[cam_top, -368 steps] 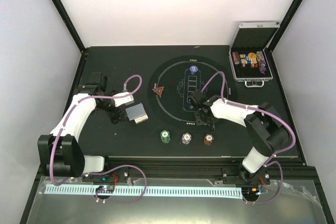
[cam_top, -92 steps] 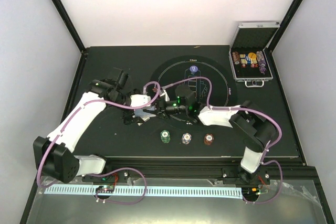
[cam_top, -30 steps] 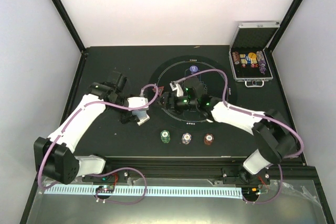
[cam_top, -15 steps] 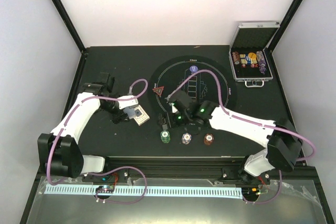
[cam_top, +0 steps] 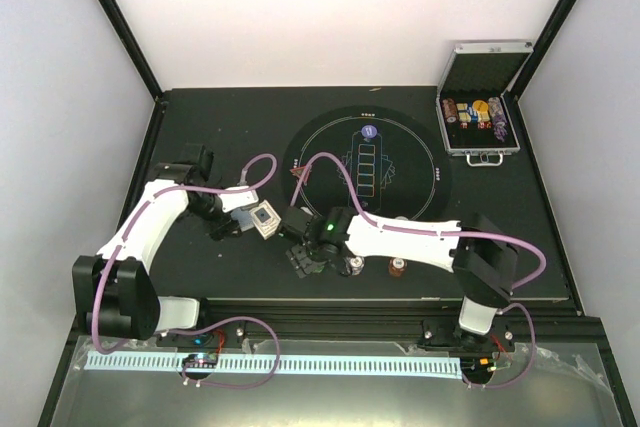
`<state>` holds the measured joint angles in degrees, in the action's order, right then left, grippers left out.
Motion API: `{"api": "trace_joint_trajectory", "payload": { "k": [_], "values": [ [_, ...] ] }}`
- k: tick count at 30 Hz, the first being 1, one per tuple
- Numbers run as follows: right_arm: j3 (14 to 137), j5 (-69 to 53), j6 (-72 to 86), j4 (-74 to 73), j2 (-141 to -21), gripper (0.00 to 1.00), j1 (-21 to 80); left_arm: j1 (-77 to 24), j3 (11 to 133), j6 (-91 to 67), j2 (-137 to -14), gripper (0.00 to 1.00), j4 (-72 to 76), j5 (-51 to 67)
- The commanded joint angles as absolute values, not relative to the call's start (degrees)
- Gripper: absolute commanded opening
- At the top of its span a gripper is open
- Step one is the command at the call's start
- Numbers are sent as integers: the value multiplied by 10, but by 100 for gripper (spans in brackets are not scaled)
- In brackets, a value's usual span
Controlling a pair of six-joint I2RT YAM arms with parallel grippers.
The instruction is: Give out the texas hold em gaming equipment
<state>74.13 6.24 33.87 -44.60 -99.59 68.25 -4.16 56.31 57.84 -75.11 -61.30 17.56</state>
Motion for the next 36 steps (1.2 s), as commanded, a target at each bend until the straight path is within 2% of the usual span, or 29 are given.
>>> {"api": "trace_joint_trajectory", "payload": {
  "k": [1,13,23,29,36],
  "values": [
    [777,114,328,-498,-1023,76,695,-31,556,583,-725,1,-609,182],
    [781,116,329,-500,-1042,61,700,-17,569,597,-721,1,-618,189],
    [780,109,327,-496,-1055,59,703,-6,575,603,-722,1,-624,188],
    [785,122,329,-502,-1049,44,705,-6,577,605,-722,2,-624,186],
    [799,131,321,-518,-1041,32,704,-5,579,605,-722,2,-628,186]
  ]
}}
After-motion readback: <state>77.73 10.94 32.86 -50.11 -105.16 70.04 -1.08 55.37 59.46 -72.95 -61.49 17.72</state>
